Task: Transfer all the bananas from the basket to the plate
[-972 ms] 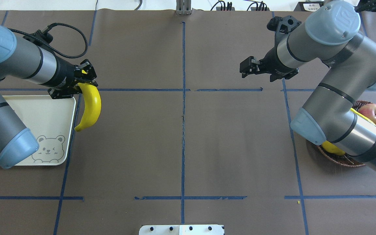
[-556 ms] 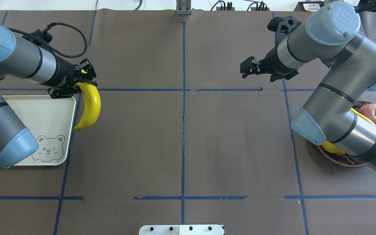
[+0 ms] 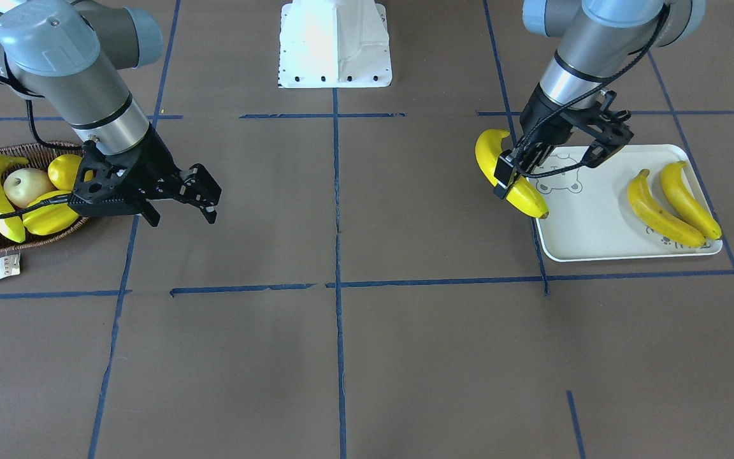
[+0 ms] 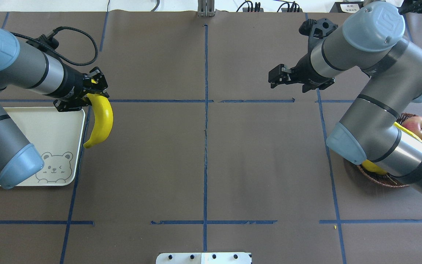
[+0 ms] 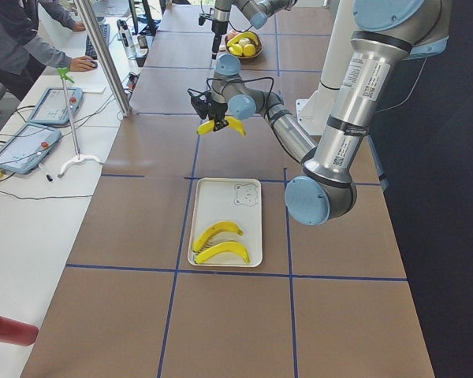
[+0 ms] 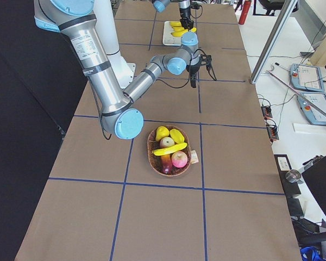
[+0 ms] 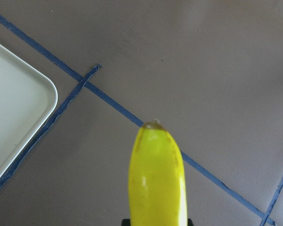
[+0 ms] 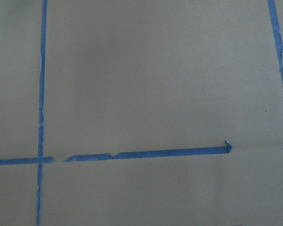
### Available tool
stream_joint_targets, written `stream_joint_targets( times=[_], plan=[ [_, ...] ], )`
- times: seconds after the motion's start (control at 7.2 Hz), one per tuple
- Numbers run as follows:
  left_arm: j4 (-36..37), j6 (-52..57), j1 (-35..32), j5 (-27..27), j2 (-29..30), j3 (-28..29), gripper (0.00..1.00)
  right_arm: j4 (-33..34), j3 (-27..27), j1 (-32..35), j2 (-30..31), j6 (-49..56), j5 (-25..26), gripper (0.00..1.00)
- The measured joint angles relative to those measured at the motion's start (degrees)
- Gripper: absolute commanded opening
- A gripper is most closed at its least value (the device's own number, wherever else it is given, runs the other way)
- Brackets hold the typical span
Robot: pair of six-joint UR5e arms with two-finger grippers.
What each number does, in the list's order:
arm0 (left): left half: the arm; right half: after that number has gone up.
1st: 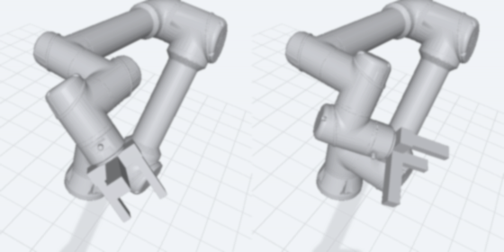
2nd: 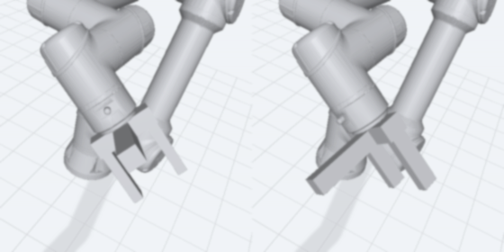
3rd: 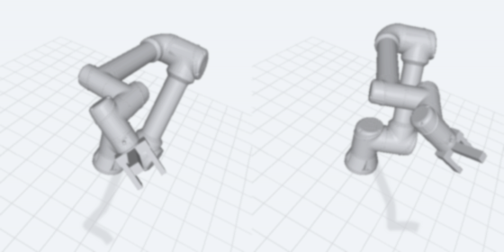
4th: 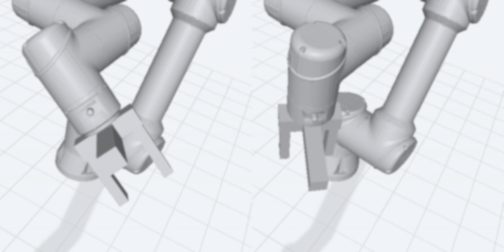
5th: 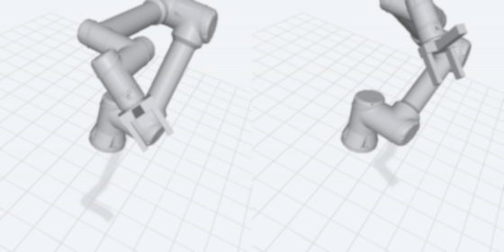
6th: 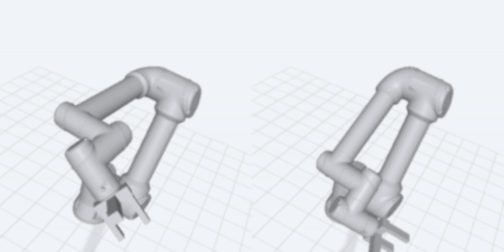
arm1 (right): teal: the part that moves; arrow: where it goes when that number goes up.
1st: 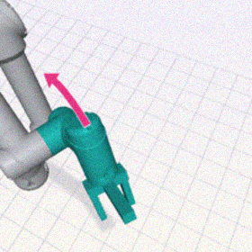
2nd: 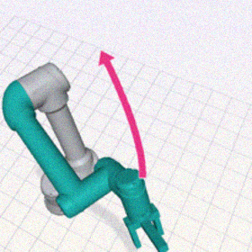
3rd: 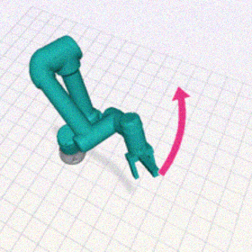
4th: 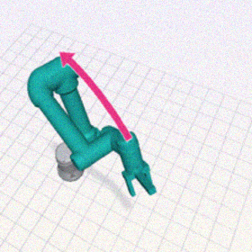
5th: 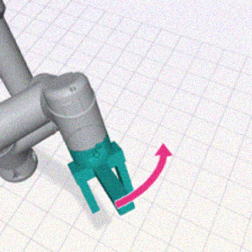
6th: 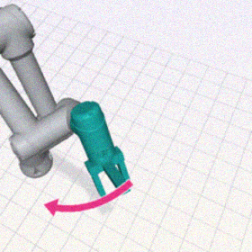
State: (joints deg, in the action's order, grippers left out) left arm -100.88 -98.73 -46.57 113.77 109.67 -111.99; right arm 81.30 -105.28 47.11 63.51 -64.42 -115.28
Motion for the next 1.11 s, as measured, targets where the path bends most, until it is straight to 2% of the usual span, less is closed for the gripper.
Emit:
stream_joint_targets(
  times=[0.56,0.83,1.11],
  plan=[
    [1.06,-0.23,-0.23,0.01,-1.72,0.64,0.0,2.14,-0.38,0.44,0.71,1.13,-0.35,0.99],
    [1.43,-0.16,-1.92,0.19,-6.3,0.94,0.0,11.05,-2.71,2.3,1.12,9.71,-0.69,0.99],
    [1.43,0.42,-4.87,0.54,-12.46,0.92,0.0,15.43,-4.71,3.58,2.31,16.52,-0.91,0.99]
  ],
)
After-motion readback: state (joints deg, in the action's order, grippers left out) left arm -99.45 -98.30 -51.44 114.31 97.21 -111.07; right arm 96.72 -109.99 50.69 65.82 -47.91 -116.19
